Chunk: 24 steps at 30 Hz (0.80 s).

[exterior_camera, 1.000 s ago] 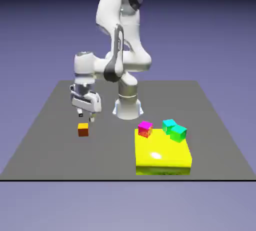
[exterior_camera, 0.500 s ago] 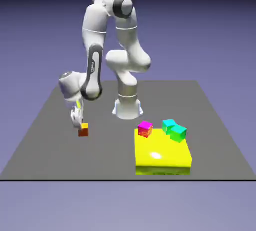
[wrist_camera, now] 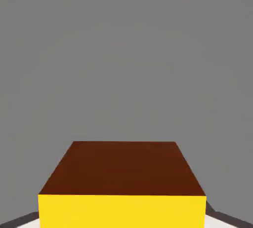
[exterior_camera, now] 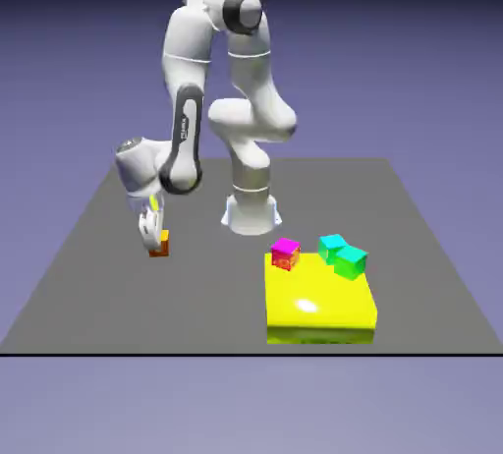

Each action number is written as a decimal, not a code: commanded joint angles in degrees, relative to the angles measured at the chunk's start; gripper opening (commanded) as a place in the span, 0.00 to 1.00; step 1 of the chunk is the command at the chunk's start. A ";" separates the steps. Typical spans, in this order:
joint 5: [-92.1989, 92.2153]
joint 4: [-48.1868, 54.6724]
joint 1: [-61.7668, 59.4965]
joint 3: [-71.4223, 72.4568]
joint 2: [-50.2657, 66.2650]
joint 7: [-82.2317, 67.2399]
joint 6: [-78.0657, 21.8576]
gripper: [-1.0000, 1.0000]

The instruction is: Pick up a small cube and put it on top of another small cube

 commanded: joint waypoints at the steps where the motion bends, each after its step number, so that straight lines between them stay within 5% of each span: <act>1: -2.50 -0.28 1.12 -1.64 -1.36 1.81 -0.81 0.00; 4: -7.35 -0.83 2.76 -4.63 -3.99 5.31 -2.35 0.00; 21: -18.30 11.01 31.26 30.67 -19.90 -35.89 -31.43 0.00; 24: -18.97 10.52 32.32 32.06 -19.02 -37.41 -30.12 0.00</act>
